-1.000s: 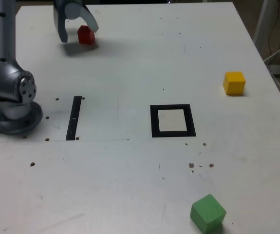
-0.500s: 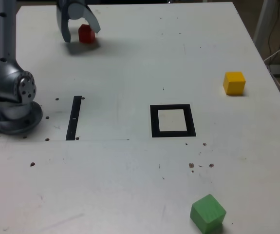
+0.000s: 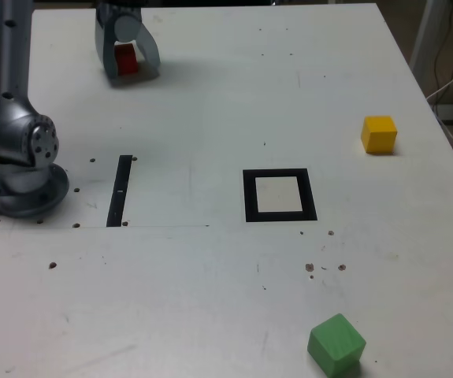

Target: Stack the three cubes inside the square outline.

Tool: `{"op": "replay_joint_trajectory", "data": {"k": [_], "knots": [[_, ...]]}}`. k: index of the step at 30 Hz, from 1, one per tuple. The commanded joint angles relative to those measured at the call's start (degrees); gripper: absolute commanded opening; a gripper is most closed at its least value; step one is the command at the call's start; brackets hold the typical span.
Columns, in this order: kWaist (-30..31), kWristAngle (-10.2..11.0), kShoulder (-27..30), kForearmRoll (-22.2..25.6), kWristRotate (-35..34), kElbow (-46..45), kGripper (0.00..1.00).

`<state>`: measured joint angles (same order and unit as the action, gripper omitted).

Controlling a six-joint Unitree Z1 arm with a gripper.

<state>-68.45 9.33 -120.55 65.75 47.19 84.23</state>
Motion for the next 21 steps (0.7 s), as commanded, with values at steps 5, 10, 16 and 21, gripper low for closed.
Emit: {"op": "replay_joint_trajectory", "data": {"k": [5,10,16,21], "knots": [[0.1,-0.5,0.5,-0.4,-0.1,-0.2,0.61],[0.2,-2.8,2.5,-1.8,0.5,-0.8,0.39],[1.8,-4.4,6.6,-3.2,1.3,-2.1,0.28],[3.2,-4.4,8.2,-3.3,1.4,-2.7,0.22]]}}
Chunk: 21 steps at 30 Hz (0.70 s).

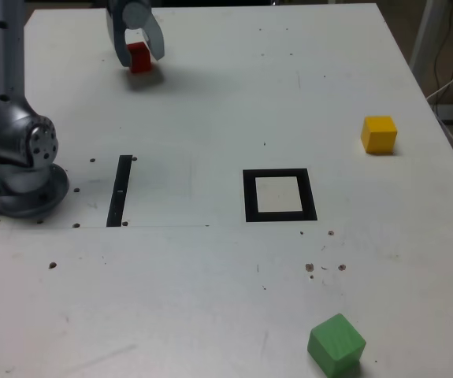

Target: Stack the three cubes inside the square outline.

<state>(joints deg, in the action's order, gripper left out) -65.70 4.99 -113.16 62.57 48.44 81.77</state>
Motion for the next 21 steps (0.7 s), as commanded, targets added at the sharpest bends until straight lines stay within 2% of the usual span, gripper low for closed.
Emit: {"op": "replay_joint_trajectory", "data": {"k": [1,15,17,21], "knots": [[0.7,-0.1,1.0,-0.2,0.2,-0.3,0.21],[1.3,-0.2,1.5,-2.2,-0.1,-1.5,0.20],[1.3,-0.1,2.2,-2.6,-0.4,-1.7,0.28],[1.1,-0.3,2.6,-3.0,-0.8,-1.9,0.69]]}}
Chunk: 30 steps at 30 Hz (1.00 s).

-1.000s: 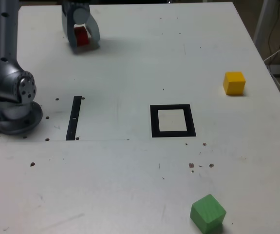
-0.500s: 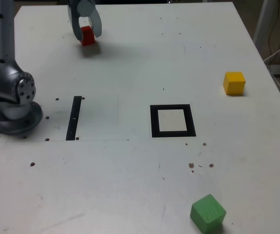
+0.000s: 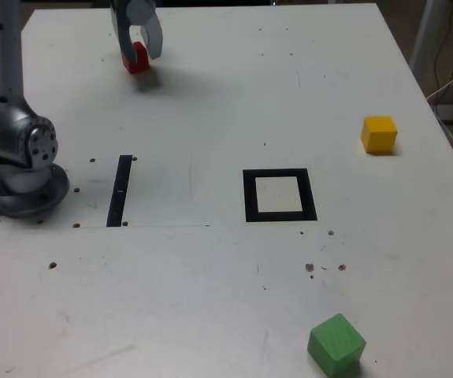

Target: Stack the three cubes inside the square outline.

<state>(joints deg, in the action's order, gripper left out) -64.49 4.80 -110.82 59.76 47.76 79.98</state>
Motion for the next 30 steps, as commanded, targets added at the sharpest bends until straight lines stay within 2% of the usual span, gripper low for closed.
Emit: {"op": "replay_joint_trajectory", "data": {"k": [1,3,5,18,30], "knots": [[-0.2,-0.2,0.1,-0.2,-0.2,-0.2,0.79],[-0.7,-0.5,-0.3,-0.3,-0.1,-0.4,0.92],[-1.3,-0.6,-0.4,-0.6,-0.1,-0.6,0.95],[-6.4,-2.1,-2.8,-0.6,-0.2,-0.6,0.98],[-8.8,-2.3,-5.8,-0.5,-0.3,0.2,0.99]]}}
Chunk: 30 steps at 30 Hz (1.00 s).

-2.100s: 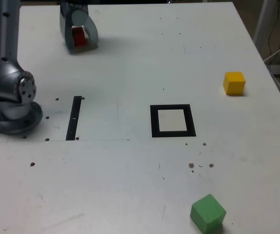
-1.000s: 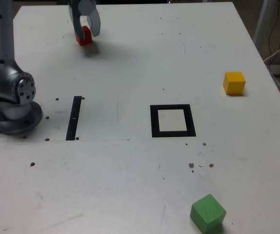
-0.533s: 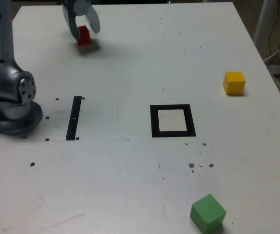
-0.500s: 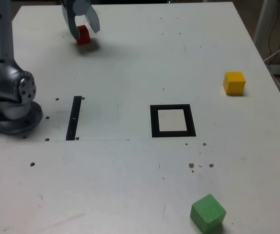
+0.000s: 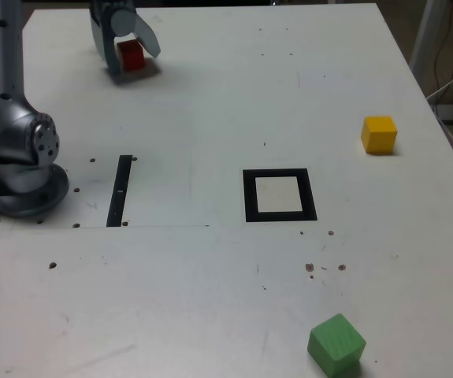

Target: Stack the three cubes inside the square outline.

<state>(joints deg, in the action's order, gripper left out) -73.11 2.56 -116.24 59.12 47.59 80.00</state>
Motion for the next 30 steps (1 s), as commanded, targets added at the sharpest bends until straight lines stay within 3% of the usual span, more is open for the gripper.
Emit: {"op": "replay_joint_trajectory", "data": {"k": [1,17,30], "knots": [[-0.4,0.0,-0.7,0.1,-0.1,0.2,0.99],[-4.0,-1.0,-2.4,0.0,-0.1,3.2,0.96],[-4.0,-0.6,-2.3,0.4,-0.2,3.2,0.65]]}}
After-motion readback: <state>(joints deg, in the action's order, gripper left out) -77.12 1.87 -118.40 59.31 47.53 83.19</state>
